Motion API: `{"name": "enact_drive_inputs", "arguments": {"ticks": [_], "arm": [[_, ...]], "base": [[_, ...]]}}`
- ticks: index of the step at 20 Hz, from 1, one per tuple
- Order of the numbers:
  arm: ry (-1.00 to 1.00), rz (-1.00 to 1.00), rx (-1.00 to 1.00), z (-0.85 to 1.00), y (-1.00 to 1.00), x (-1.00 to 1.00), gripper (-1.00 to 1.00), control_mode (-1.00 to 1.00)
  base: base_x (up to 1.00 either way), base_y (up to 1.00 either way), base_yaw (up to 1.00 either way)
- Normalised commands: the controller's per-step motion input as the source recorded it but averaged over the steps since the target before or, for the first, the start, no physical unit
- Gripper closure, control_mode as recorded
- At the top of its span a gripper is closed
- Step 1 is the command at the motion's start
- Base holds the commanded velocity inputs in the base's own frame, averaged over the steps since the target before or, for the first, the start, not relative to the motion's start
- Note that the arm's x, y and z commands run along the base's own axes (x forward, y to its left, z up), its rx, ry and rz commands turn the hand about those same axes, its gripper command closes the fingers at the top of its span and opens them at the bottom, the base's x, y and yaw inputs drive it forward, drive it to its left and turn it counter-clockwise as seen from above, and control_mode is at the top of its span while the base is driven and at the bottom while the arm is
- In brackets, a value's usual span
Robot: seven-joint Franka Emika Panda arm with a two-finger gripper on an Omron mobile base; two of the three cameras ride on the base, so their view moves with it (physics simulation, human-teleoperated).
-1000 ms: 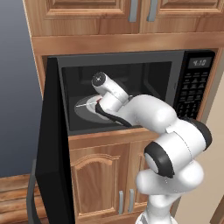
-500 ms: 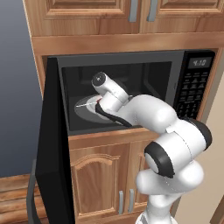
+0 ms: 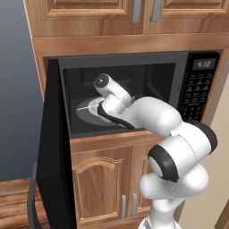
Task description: Pick the kebab skewer from the microwave and place it on plate located on the counter.
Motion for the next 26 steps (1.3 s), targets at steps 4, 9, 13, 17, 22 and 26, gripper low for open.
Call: {"name": "enact_drive_inputs", "arguments": {"ticks": [4, 9, 13, 17, 22, 26], "arm": [[0.0, 0.15, 0.0, 0.24, -0.03, -0.03, 1.0, -1.0], [0.0, 0.22, 0.0, 0.15, -0.08, -0.15, 1.0, -1.0], [0.0, 0.26, 0.0, 0.0, -0.07, -0.12, 1.0, -1.0], [-0.02, 0.29, 0.0, -0.01, 0.0, -0.14, 1.0, -1.0], [0.0, 0.23, 0.0, 0.07, 0.0, -0.34, 1.0, -1.0], [0.0, 0.15, 0.0, 0.22, 0.0, -0.71, 1.0, -1.0]], "base": [[0.0, 0.0, 0.0], [0.0, 0.0, 0.0], [0.0, 0.0, 0.0], [0.0, 0.0, 0.0], [0.0, 0.0, 0.0], [0.0, 0.0, 0.0]]}}
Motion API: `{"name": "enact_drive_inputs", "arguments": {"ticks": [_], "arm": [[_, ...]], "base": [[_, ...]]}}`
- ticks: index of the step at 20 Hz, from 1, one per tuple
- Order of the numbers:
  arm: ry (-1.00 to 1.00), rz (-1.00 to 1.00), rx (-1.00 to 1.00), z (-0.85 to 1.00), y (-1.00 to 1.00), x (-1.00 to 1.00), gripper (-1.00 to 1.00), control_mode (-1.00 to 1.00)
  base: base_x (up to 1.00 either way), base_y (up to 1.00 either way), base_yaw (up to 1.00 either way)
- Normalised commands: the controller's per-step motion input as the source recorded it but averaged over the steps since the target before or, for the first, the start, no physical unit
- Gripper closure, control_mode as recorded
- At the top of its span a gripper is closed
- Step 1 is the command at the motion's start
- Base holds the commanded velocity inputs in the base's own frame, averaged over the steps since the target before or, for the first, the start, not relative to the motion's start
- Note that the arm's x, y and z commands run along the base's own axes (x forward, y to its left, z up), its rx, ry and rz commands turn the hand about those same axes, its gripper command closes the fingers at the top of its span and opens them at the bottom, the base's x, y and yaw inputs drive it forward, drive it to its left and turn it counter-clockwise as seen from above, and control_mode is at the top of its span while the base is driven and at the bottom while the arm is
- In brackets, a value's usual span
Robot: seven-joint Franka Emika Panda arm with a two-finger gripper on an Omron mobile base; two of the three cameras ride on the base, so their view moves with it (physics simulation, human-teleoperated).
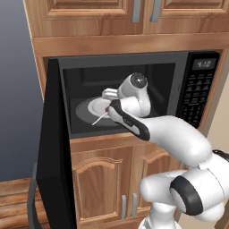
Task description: Pick the kebab skewer from the microwave and place it on plate located on the counter.
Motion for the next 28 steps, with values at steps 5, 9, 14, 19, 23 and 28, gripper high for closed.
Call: {"name": "enact_drive_inputs", "arguments": {"ticks": [5, 9, 14, 19, 23, 28], "arm": [[0.0, 0.09, 0.0, 0.13, 0.0, -0.93, 1.0, -1.0], [0.0, 0.05, 0.0, 0.09, 0.0, -0.99, 1.0, -1.0], [0.02, 0.07, 0.0, 0.24, -0.01, -0.87, 1.0, -1.0], [0.03, 0.08, 0.0, 0.2, -0.26, -0.4, 1.0, -1.0], [0.1, 0.04, -0.05, 0.25, -0.18, -0.22, 1.0, -1.0], [0.16, 0.0, -0.12, 0.1, -0.3, -0.32, 1.0, -1.0]], "base": [[0.0, 0.0, 0.0], [0.0, 0.0, 0.0], [0.0, 0.0, 0.0], [0.0, 0.0, 0.0], [0.0, 0.0, 0.0], [0.0, 0.0, 0.0]]}}
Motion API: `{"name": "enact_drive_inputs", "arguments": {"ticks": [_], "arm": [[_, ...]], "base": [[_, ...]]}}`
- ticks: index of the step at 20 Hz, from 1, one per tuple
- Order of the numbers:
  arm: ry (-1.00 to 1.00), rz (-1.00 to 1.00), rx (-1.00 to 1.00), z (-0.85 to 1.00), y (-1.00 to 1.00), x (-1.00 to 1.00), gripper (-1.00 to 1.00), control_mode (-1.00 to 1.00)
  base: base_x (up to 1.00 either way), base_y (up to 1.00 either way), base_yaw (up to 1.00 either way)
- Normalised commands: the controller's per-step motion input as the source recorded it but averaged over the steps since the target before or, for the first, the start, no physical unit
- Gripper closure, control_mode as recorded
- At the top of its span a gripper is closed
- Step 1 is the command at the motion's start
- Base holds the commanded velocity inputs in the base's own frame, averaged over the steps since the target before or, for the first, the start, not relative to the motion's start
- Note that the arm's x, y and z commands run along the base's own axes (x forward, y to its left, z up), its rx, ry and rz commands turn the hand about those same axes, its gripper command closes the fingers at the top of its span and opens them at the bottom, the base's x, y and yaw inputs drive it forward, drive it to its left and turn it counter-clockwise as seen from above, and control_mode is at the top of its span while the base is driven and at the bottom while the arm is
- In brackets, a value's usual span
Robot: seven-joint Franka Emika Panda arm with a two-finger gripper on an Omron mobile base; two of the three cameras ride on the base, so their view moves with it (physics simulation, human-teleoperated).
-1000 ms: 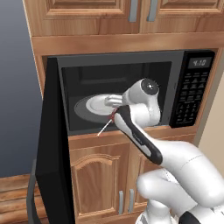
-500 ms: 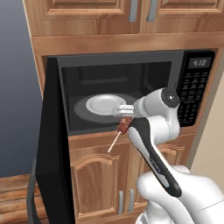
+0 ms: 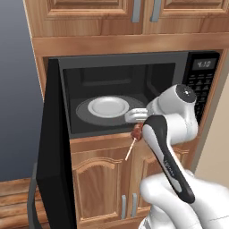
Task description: Pick the kebab skewer from the microwave and place it on plate located on the counter.
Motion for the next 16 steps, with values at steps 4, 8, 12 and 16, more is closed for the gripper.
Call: {"name": "enact_drive_inputs", "arguments": {"ticks": [4, 8, 12, 16], "arm": [[0.12, 0.0, -0.15, 0.0, -0.36, -0.49, 1.0, -1.0], [0.1, 0.0, -0.08, 0.0, -0.27, -0.64, 1.0, -1.0], [0.1, 0.0, -0.02, 0.0, -0.02, -0.57, 1.0, -1.0], [0.04, 0.0, 0.0, 0.0, -0.12, -0.19, 1.0, -1.0]], "base": [[0.0, 0.0, 0.0], [0.0, 0.0, 0.0], [0.0, 0.0, 0.0], [0.0, 0.0, 0.0]]}}
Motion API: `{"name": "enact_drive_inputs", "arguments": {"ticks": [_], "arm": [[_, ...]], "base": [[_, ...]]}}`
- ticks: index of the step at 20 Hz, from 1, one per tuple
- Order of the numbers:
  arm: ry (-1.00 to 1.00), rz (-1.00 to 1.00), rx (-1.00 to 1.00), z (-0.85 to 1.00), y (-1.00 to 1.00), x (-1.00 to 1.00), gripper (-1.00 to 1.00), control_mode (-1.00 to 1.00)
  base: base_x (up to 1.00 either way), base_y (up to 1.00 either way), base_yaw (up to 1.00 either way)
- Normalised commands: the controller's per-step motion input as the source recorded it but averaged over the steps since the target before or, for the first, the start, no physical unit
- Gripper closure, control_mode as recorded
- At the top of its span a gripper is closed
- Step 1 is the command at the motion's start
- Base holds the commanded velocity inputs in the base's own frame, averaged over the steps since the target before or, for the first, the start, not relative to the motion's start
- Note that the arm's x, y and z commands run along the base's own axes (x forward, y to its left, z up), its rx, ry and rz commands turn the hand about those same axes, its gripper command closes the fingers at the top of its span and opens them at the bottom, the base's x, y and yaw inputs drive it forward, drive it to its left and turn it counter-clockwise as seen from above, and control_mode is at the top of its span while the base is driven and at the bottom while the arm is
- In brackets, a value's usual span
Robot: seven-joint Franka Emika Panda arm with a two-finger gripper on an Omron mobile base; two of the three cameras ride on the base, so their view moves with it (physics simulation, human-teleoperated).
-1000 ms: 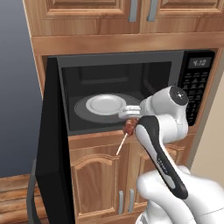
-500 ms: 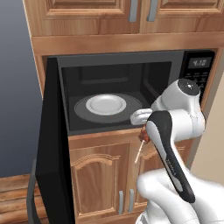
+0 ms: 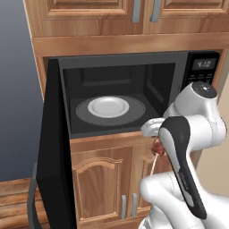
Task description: Pick the kebab skewer from the microwave and place it on plate located on the counter.
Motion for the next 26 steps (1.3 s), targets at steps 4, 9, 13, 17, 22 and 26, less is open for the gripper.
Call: {"name": "enact_drive_inputs", "arguments": {"ticks": [4, 9, 13, 17, 22, 26], "arm": [[0.04, -0.07, 0.0, 0.0, -0.23, -0.1, 1.0, -1.0], [0.05, -0.28, 0.0, 0.0, -0.36, -0.4, 1.0, -1.0], [0.03, -0.3, 0.0, 0.0, -0.72, -0.09, 1.0, -1.0], [0.05, -0.27, 0.0, 0.0, -1.0, 0.06, 1.0, -1.0], [0.05, -0.25, 0.0, 0.0, -1.0, 0.04, 1.0, -1.0], [0.03, -0.26, 0.0, 0.0, -1.0, 0.0, 1.0, -1.0]], "base": [[0.0, 0.0, 0.0], [0.0, 0.0, 0.0], [0.0, 0.0, 0.0], [0.0, 0.0, 0.0], [0.0, 0.0, 0.0], [0.0, 0.0, 0.0]]}}
